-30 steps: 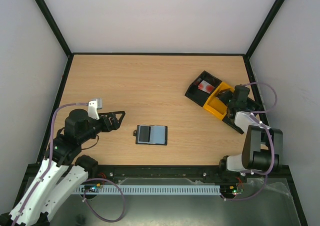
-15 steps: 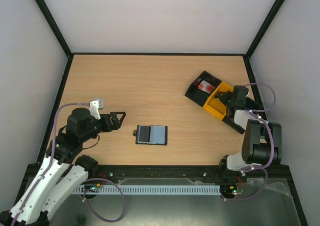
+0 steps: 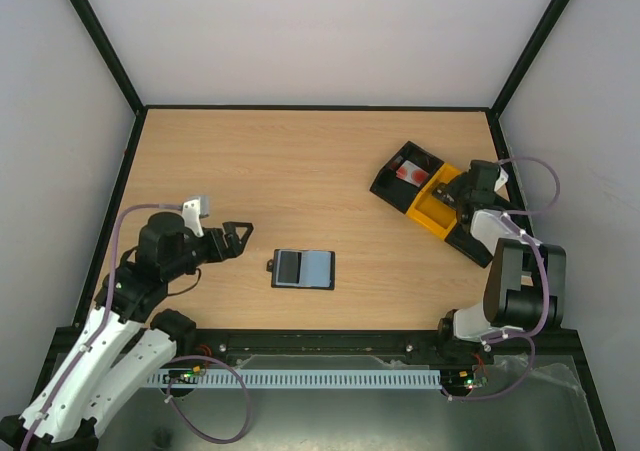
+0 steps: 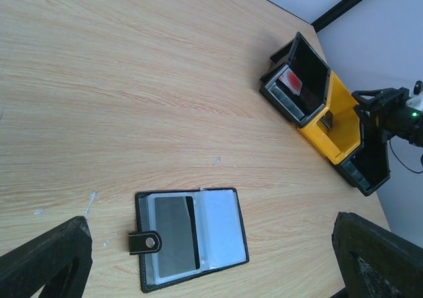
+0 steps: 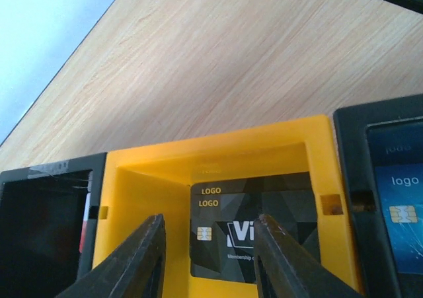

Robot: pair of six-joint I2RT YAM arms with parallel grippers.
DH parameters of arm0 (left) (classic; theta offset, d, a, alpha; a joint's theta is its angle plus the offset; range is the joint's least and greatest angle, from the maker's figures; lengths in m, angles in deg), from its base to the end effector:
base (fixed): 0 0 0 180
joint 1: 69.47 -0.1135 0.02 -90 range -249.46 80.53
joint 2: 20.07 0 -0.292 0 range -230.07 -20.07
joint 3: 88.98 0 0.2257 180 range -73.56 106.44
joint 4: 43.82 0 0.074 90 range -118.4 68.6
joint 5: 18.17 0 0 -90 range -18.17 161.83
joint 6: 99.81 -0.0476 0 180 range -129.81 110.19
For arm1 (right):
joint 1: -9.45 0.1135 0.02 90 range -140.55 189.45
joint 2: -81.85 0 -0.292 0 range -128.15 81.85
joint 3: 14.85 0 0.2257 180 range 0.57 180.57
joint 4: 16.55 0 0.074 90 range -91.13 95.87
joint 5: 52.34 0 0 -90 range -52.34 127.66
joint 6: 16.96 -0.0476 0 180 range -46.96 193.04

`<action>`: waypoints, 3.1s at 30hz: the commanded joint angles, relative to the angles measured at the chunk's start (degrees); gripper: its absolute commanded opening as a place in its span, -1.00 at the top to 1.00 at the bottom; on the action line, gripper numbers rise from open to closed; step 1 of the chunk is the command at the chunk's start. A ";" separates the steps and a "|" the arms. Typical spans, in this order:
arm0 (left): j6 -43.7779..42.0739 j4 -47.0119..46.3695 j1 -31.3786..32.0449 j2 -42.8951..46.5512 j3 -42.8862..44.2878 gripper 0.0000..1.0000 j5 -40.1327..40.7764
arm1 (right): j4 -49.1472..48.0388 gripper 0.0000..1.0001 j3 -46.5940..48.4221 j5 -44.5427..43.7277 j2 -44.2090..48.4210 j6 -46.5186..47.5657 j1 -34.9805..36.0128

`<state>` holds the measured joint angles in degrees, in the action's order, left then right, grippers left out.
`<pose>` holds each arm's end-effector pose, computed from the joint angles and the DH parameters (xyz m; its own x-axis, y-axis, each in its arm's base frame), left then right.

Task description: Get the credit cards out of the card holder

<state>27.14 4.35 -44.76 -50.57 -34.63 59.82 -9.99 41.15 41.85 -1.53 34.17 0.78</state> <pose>0.0728 -0.0444 0.3033 -0.6483 -0.3489 -0.6767 0.2395 0.7502 -0.6163 0.2848 -0.0399 0.2319 -0.3730 0.6900 -0.6203 0.4168 0.7219 0.5524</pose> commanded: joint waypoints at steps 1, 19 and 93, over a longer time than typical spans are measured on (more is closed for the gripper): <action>0.88 0.67 -0.28 -1.77 0.45 -1.00 -1.46 | 4.99 0.25 2.92 -0.24 1.32 -2.42 -0.28; 8.48 -17.90 0.02 -10.42 -10.82 -0.99 -13.12 | 13.30 0.09 -3.22 22.13 14.56 -3.60 3.72; 9.90 -53.03 9.57 -43.32 -25.76 0.34 -10.16 | -20.38 0.48 -8.28 18.91 -14.33 -19.78 58.06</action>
<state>38.14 -50.46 -34.79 -93.52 -58.98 49.33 -33.34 32.16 60.82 -15.69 12.77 58.35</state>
